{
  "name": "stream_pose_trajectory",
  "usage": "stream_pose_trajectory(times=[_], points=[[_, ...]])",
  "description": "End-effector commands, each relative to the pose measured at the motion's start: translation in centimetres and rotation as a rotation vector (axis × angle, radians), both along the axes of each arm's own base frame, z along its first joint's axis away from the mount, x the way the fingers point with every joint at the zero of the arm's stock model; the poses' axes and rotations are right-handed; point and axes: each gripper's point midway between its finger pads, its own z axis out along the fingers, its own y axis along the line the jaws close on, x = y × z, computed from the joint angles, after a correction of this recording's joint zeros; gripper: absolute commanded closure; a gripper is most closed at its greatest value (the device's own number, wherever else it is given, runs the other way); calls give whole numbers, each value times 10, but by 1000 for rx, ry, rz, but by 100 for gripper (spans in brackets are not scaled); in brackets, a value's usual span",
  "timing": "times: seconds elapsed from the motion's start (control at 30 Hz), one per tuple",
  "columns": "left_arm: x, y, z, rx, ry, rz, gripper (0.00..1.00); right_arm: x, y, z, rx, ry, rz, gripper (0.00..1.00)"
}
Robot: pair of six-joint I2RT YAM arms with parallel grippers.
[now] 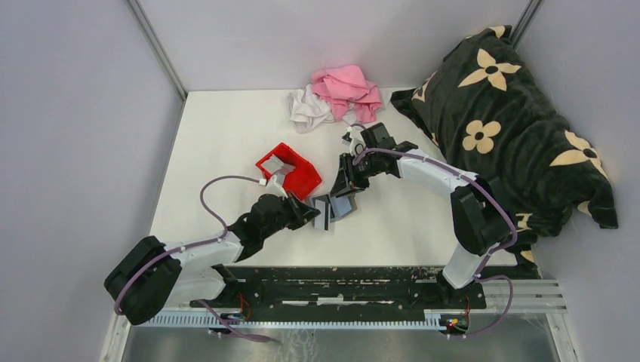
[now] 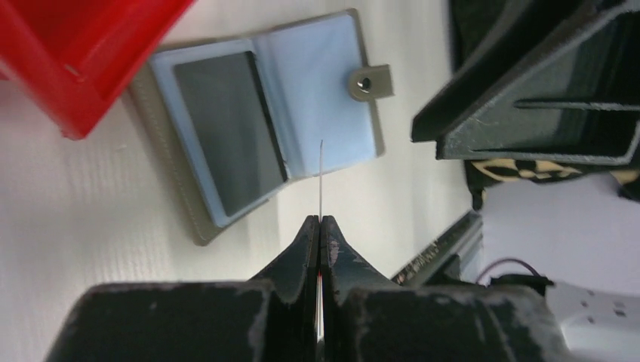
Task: Put the credit cards into the card holder
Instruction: Pick up the credit card from the storage box, then insert the credit card into the card holder.
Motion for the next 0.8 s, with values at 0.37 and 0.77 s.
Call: stream_pose_trajectory(times=[0.37, 0.77], points=[[59, -17, -6, 42, -16, 307, 97, 32, -19, -36, -245, -125, -38, 94], [72, -24, -16, 25, -18, 346, 97, 41, -53, -80, -511, -109, -63, 99]])
